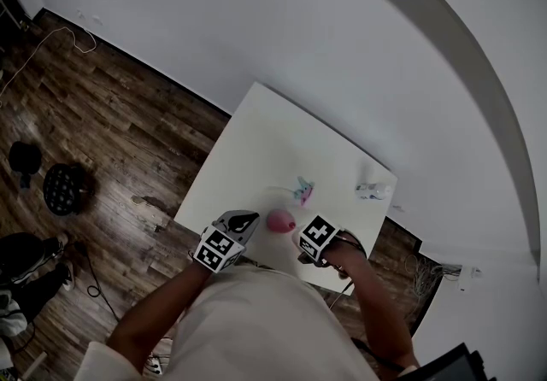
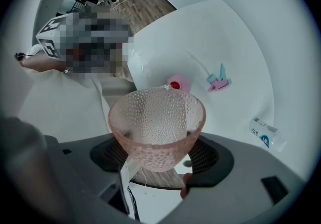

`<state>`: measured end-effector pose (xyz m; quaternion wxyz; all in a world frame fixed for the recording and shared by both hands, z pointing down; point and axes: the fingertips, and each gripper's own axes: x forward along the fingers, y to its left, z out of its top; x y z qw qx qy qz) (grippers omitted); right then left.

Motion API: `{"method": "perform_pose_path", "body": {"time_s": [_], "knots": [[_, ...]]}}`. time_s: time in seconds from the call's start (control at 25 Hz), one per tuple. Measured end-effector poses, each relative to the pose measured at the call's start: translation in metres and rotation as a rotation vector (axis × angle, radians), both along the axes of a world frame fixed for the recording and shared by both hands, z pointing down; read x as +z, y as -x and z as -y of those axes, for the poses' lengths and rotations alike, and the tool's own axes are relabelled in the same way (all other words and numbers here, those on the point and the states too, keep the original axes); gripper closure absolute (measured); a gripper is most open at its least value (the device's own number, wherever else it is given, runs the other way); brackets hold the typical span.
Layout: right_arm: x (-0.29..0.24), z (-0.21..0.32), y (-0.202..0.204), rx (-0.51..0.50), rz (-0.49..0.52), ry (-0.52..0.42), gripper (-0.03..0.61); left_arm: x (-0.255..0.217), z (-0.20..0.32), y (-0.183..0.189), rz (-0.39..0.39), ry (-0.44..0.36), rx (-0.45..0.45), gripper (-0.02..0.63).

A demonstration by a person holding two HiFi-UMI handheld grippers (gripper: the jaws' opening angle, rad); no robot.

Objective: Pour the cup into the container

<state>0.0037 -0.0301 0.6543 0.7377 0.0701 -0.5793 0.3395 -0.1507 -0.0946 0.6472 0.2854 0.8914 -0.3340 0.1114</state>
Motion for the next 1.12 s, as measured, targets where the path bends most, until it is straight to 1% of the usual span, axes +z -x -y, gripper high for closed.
{"method": "perform_pose_path", "body": {"time_s": [0.32, 1.12], "knots": [[0.004, -0.003, 0.001, -0.006, -0.011, 0.019, 0.221, -0.005, -0.001, -0.007, -0.006, -0.017, 0.015, 0.603], [0.011, -0.005, 0.003, -0.008, -0.035, 0.050, 0.221, -0.005, -0.002, 0.001, -0.008, -0.025, 0.006, 0.601]]}}
